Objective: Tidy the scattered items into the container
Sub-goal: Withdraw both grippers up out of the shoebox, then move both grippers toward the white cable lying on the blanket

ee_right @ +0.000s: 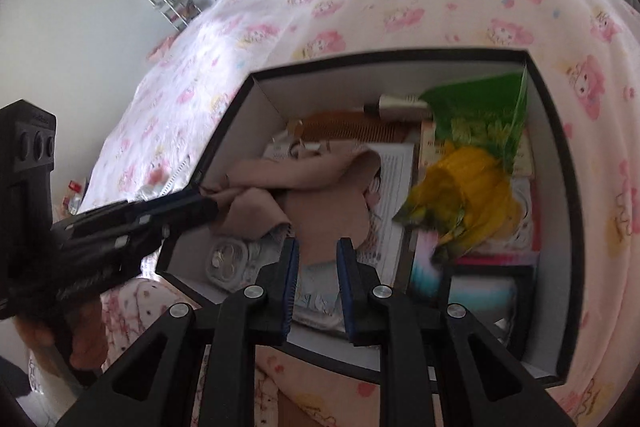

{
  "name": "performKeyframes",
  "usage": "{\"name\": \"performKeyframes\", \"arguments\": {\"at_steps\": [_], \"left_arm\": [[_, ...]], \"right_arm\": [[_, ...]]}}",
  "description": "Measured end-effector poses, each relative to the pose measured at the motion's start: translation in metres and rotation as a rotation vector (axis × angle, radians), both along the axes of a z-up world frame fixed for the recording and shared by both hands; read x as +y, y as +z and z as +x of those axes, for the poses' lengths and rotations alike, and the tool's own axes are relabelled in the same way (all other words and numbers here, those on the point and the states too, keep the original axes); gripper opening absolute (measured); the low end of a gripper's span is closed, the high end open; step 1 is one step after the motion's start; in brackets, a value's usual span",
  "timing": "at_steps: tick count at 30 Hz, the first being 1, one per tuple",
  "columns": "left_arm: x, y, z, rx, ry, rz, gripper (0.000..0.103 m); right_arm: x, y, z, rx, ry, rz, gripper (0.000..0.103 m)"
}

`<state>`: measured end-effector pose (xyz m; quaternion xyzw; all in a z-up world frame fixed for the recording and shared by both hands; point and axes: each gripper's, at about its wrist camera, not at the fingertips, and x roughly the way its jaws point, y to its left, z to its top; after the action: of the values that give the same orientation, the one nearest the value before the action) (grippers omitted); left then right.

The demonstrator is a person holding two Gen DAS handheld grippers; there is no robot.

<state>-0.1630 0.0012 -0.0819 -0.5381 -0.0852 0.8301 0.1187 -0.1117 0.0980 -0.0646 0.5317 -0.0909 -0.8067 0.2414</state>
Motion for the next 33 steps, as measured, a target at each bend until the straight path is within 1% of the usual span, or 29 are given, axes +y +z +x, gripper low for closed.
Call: {"name": "performKeyframes", "arguments": {"at_steps": [2,4,7,9,10,12,14,15,17,19,21,23,25,26,28,30,33], "left_arm": [[0.006,-0.013,-0.006,-0.075,-0.015,-0.021,0.027],[0.009,-0.025,-0.015,-0.128,-0.008,-0.052,0.027],[0.015,-0.043,-0.032,-0.186,-0.005,-0.066,0.027],[0.021,-0.051,-0.041,-0.201,-0.006,-0.076,0.030],[0.023,-0.052,-0.045,-0.195,-0.003,-0.080,0.032],[0.023,-0.051,-0.052,-0.182,0.017,-0.078,0.033],[0.017,-0.047,-0.053,-0.164,0.068,-0.051,0.033],[0.016,-0.044,-0.051,-0.151,0.076,-0.045,0.033],[0.016,-0.031,-0.037,-0.088,0.071,-0.017,0.033],[0.018,-0.019,-0.018,-0.035,0.066,0.009,0.036],[0.020,-0.010,-0.002,-0.002,0.055,0.036,0.040],[0.024,-0.002,0.016,0.024,0.036,0.065,0.044],[0.026,0.005,0.029,0.044,0.030,0.075,0.044],[0.027,0.009,0.035,0.056,0.029,0.074,0.044],[0.031,0.017,0.049,0.076,0.011,0.084,0.044],[0.034,0.020,0.061,0.084,-0.006,0.089,0.044],[0.040,0.029,0.079,0.099,-0.037,0.089,0.044]], "right_arm": [[0.000,-0.008,-0.001,-0.039,-0.014,0.007,0.016],[0.001,-0.013,-0.003,-0.065,-0.026,0.016,0.016],[0.003,-0.017,-0.002,-0.064,-0.041,0.058,0.017],[0.004,-0.020,-0.002,-0.069,-0.047,0.077,0.018],[0.004,-0.023,-0.003,-0.076,-0.049,0.083,0.019],[0.005,-0.029,-0.005,-0.091,-0.061,0.099,0.022],[0.005,-0.036,-0.008,-0.103,-0.073,0.118,0.023],[0.006,-0.038,-0.009,-0.107,-0.083,0.132,0.023],[0.008,-0.038,-0.009,-0.096,-0.103,0.161,0.023],[0.011,-0.031,-0.007,-0.068,-0.121,0.164,0.023],[0.014,-0.019,-0.003,-0.034,-0.142,0.166,0.023],[0.012,-0.004,0.006,0.019,-0.157,0.186,0.024],[0.010,0.009,0.019,0.063,-0.150,0.203,0.026],[0.009,0.015,0.028,0.090,-0.159,0.225,0.027],[0.012,0.025,0.048,0.134,-0.186,0.234,0.029],[0.020,0.031,0.067,0.140,-0.233,0.224,0.029],[0.023,0.038,0.090,0.142,-0.257,0.228,0.029]]}}
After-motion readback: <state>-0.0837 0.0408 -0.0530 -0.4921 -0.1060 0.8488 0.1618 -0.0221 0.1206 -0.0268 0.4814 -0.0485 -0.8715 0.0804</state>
